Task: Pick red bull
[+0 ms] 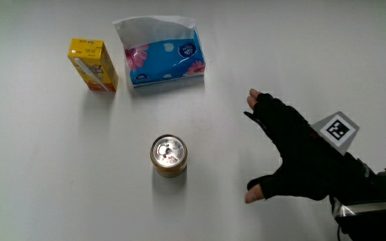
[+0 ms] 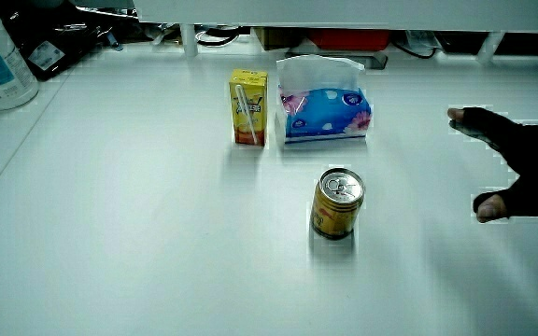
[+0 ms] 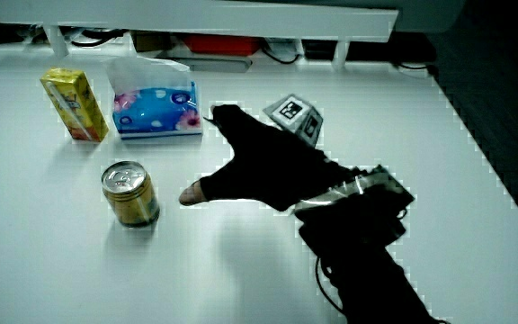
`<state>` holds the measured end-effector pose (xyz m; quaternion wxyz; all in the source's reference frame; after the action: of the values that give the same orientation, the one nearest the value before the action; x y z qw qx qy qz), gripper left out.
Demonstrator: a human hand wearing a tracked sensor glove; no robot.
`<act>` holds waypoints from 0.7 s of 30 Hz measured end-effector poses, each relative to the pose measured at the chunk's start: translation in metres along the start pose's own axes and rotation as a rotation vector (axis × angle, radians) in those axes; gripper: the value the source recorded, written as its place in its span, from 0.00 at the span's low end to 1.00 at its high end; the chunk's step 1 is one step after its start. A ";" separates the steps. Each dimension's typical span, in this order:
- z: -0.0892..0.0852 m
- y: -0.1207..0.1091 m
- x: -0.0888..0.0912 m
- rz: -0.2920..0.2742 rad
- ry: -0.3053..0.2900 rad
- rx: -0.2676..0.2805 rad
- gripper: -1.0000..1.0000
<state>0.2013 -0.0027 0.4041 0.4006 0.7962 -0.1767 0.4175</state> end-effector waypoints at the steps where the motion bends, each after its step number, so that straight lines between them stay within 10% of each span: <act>1: -0.003 0.003 0.000 -0.023 0.012 -0.007 0.50; 2: -0.005 0.012 0.013 0.069 -0.068 0.006 0.50; 3: -0.008 0.012 0.000 -0.011 0.050 -0.034 0.50; 5: -0.016 0.020 0.000 0.018 0.121 -0.051 0.50; 14: -0.046 0.058 0.001 -0.021 0.187 -0.113 0.50; 21: -0.076 0.092 0.016 0.085 0.222 -0.149 0.50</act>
<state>0.1147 0.0010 0.4870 0.4577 0.7051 -0.1955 0.5051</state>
